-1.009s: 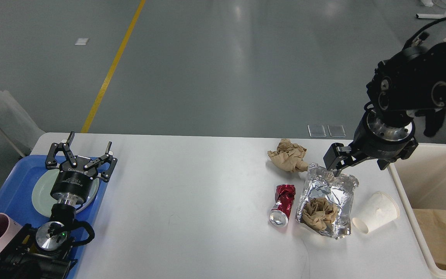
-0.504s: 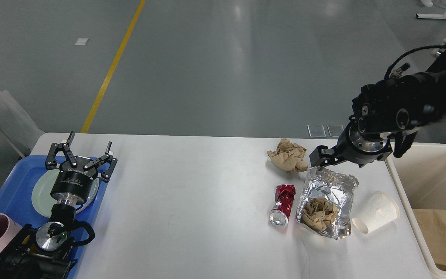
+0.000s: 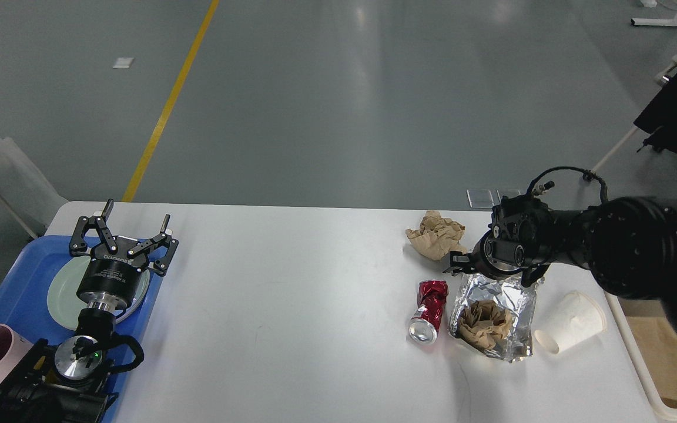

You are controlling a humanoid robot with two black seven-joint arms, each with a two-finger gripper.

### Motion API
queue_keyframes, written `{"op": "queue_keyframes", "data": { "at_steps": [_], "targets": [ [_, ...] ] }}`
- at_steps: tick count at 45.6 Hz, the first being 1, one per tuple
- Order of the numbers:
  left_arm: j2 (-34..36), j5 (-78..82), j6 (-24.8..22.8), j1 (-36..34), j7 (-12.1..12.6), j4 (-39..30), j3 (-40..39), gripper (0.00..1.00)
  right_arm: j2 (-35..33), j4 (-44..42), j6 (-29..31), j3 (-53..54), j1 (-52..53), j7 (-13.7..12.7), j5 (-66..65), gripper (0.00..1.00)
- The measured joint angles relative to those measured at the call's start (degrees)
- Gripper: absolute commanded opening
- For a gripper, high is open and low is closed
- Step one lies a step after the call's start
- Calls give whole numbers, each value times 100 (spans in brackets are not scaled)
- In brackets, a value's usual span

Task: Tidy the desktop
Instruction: 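Lower and grasp the foil sheet with the right gripper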

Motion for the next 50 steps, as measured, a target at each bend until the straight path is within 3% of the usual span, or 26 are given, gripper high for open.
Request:
{"op": "queue_keyframes", "data": {
  "at_steps": [15, 23, 33, 37, 41, 43, 50],
  "targets": [
    [0, 0, 0, 0, -5, 0, -1, 96, 7, -212, -299, 190, -324, -337, -34, 94],
    [0, 0, 0, 0, -5, 0, -1, 96, 15, -213, -419, 191, -457, -364, -50, 85],
    [0, 0, 0, 0, -5, 0, 0, 96, 47, -222, -441, 323, -612, -365, -36, 61],
    [0, 0, 0, 0, -5, 1, 0, 96, 71, -225, -443, 401, -646, -363, -36, 41],
    [0, 0, 0, 0, -5, 1, 0, 96, 120, -219, -443, 431, -662, -362, -36, 10],
    [0, 0, 0, 0, -5, 1, 0, 96, 140, -202, -443, 434, -664, -363, -38, 0],
    [0, 0, 0, 0, -5, 1, 0, 96, 209, -143, -424, 436, -673, -381, -55, 0]
  ]
}}
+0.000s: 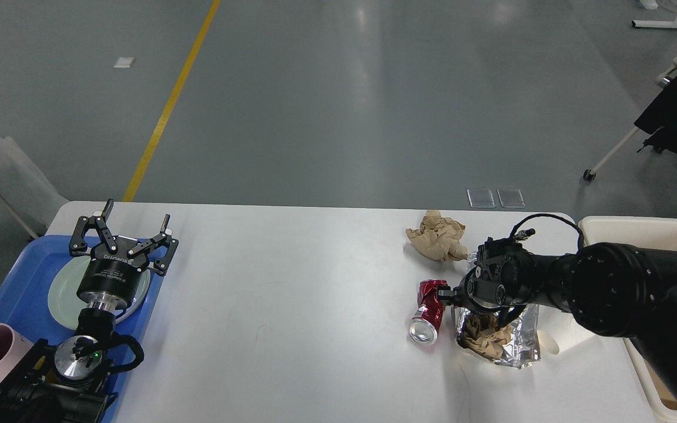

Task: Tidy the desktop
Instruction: 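Lower and grasp the foil sheet with the right gripper, then carry the foil sheet into the white bin and release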

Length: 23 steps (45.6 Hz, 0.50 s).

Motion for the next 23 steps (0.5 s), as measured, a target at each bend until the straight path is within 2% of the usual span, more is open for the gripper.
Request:
{"op": "queue_keyframes", "data": {
  "at_steps": [23],
  "targets": [
    [0, 0, 0, 0, 5, 0, -5, 97, 64, 136, 56, 84, 101, -175, 68, 0]
  ]
}}
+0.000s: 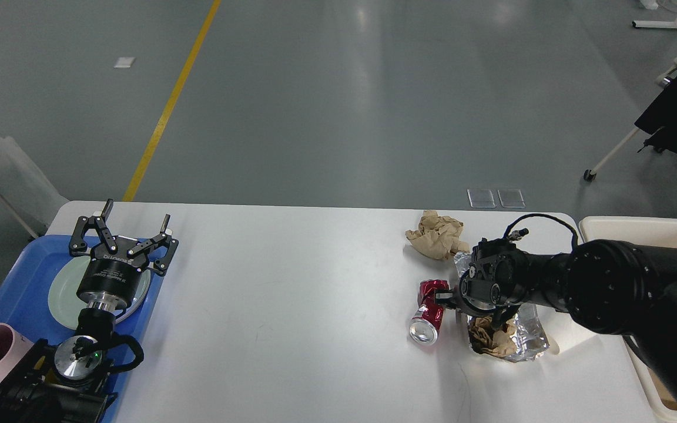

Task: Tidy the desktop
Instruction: 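Carry the foil sheet into the white bin and release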

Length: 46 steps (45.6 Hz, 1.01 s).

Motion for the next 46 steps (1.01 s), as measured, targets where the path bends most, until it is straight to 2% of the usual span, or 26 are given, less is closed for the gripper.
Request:
{"op": "queue_keyframes", "data": {
  "at_steps": [11, 24, 32, 37, 46],
  "targets": [
    [0, 0, -2, 0, 0, 0, 3, 96, -17, 684, 67, 133, 474, -295, 1, 0],
    [0, 0, -2, 0, 0, 0, 4, 96, -253, 2579, 92, 0, 2036, -328, 256, 0],
    [0, 0, -2, 0, -1, 0, 7, 96, -340, 3774, 125, -318, 3468, -328, 638, 0],
    [0, 0, -2, 0, -7, 0, 4, 96, -514, 4355, 456, -557, 4392, -332, 728, 0],
    [0, 0, -1, 0, -7, 0, 0, 96, -1117, 4791, 1520, -1111, 5549, -270, 728, 0]
  ]
}}
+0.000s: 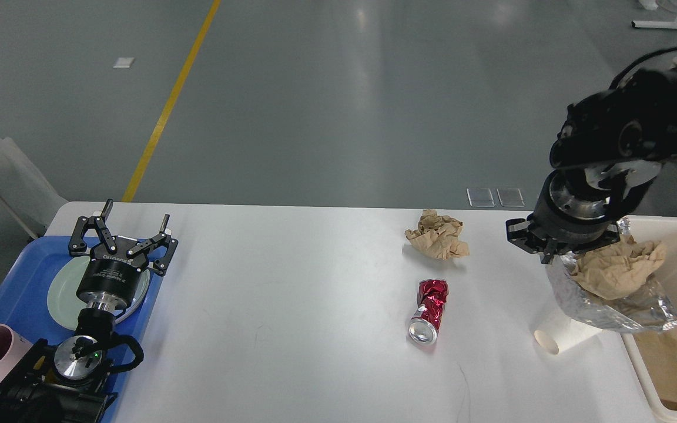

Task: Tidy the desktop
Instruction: 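Carry the foil sheet into the white bin and release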

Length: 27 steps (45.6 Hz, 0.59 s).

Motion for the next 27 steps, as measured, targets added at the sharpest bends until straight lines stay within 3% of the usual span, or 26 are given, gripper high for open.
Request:
{"op": "queue_keyframes", "data": {
  "at_steps": [5, 12, 16, 20, 27],
  "targets": [
    [0, -3, 8, 0, 0, 0, 4, 96, -154, 156, 417, -349, 415, 285, -36, 0],
    [0, -3, 9, 0, 0, 2, 7, 96, -165, 236, 559, -1023, 607, 1589, -344, 0],
    [0, -3, 9, 0, 0, 2, 7, 96, -159, 238, 541, -1302, 618, 2091, -598, 0],
    [2, -3, 9, 0, 0, 2, 8, 96, -175, 238, 486, -1476, 618, 2281, -793, 0],
    [8, 2, 9, 8, 0, 2, 7, 96, -492, 108, 229, -1620, 321, 2291, -1059, 0]
  ]
}}
